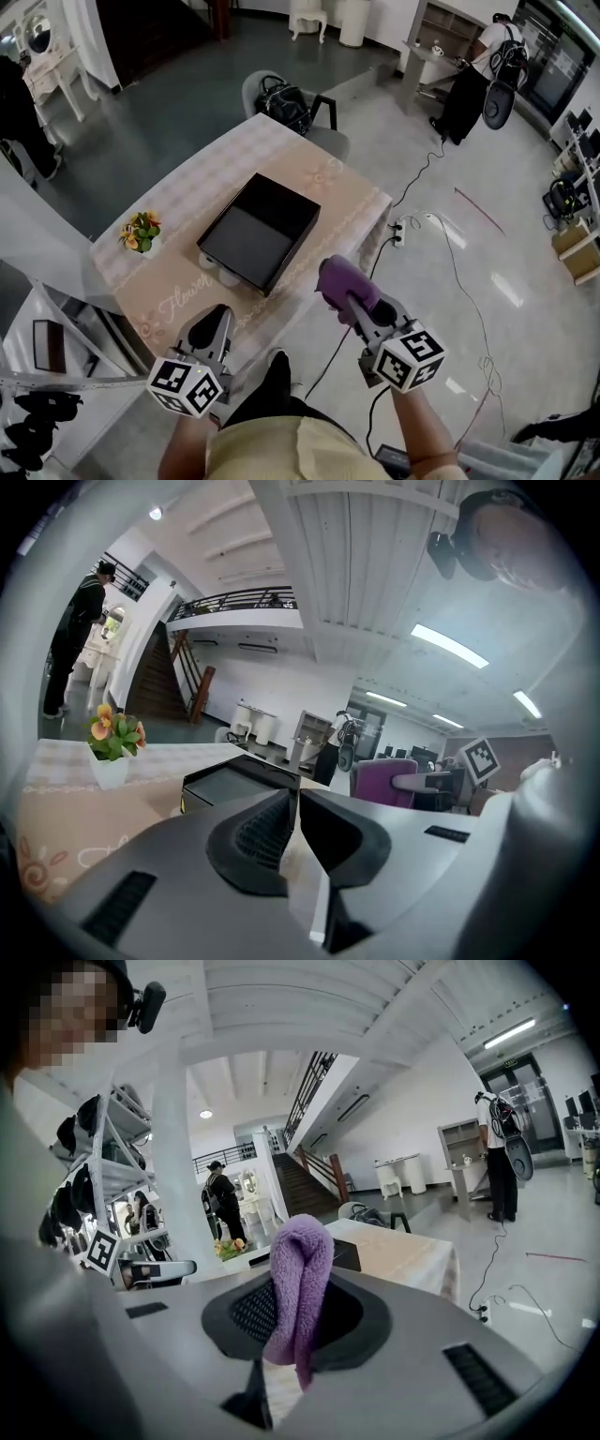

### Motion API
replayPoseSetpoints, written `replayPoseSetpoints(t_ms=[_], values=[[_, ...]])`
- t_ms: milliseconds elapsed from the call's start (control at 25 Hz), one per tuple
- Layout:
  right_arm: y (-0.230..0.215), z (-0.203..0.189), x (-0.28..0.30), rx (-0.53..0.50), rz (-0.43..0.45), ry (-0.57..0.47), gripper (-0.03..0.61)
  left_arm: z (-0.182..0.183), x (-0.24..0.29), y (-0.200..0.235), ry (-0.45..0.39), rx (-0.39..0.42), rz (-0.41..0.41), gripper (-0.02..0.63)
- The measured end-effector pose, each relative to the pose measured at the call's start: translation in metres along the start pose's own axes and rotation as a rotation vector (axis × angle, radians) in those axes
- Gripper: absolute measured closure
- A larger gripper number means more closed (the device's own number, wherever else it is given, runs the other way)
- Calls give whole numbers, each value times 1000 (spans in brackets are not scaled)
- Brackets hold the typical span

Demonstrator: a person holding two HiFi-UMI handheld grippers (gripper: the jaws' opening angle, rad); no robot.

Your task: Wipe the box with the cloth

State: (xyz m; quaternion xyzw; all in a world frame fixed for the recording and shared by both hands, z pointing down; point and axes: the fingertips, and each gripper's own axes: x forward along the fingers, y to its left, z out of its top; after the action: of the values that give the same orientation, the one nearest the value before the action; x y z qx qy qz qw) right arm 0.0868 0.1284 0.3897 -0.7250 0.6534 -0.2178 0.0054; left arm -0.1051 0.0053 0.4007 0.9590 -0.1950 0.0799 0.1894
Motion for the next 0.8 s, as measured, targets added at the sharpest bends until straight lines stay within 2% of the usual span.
replayPoseSetpoints(t_ms=[40,120,280,400,480,640,800], values=[[-3,4,9,-6,3,0,497,2,5,5,-2,1,3,580],[-7,12,26,-24,6,3,497,5,15,15,-5,-6,6,514],[-14,32,54,-74,13,22,497,11,33,36,-15,-51,21,512],[-27,44,77,-97,2,36,497,14,45,50,-13,-56,18,446],[-34,49,90,-103,-6,48,497,14,49,60,-4,-59,20,428],[-37,51,116,-152,3,86,497,4,54,86,29,-55,65,375],[-40,52,132,-238,13,120,497,-12,58,95,47,-91,109,337]])
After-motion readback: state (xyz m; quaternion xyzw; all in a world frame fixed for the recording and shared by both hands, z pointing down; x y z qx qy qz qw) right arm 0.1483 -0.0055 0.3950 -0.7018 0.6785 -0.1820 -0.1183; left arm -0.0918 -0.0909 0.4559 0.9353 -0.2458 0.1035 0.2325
